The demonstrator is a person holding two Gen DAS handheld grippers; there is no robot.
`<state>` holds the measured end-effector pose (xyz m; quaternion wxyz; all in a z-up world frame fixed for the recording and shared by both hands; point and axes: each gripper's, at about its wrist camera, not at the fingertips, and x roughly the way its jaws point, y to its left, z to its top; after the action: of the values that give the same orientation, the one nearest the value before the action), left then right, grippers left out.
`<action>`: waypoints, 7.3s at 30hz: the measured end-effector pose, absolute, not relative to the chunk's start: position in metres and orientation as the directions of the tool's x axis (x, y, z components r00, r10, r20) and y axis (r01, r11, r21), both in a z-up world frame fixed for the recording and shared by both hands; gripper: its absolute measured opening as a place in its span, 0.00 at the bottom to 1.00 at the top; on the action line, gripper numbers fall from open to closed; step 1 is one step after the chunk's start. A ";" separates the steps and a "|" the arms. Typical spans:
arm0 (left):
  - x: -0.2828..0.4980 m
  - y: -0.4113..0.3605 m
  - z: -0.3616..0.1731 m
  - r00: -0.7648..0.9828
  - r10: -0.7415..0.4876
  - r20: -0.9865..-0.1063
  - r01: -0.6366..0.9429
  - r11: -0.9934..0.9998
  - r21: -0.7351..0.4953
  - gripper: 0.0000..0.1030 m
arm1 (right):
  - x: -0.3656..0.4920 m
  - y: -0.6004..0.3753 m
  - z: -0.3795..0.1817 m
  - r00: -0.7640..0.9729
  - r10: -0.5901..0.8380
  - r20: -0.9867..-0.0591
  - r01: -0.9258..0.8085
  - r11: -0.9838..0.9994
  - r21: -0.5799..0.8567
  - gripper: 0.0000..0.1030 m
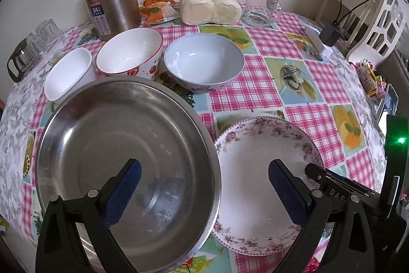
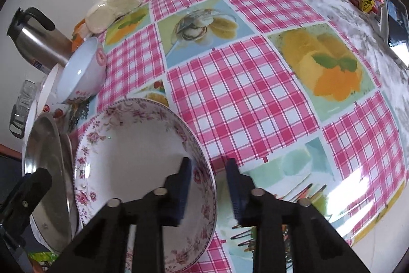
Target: Organize plates and bowls
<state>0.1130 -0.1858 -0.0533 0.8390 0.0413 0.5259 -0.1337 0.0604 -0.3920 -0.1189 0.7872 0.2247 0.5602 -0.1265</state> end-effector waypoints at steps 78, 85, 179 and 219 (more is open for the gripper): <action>0.110 -0.259 -0.120 0.196 -0.375 -0.906 0.362 0.886 -0.288 0.21 | 0.024 -0.483 -0.121 0.428 -0.004 -0.904 0.614 0.735 0.287 0.22; 0.113 -0.256 -0.116 0.225 -0.352 -0.909 0.344 0.901 -0.264 0.17 | 0.027 -0.478 -0.118 0.455 0.027 -0.890 0.566 0.763 0.312 0.18; 0.163 0.027 -0.061 0.398 -0.334 -0.854 -0.079 0.915 -0.395 0.18 | 0.114 -0.211 -0.071 0.525 0.148 -0.838 0.166 0.948 0.271 0.17; 0.166 0.006 -0.091 0.254 -0.237 -0.938 -0.113 0.956 -0.272 0.22 | 0.120 -0.212 -0.092 0.439 0.136 -0.888 0.179 0.956 0.235 0.20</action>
<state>0.1660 0.0061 -0.0909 0.7786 -0.1434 0.6096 -0.0398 0.1202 -0.2123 -0.0919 0.8352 0.1486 0.5293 -0.0127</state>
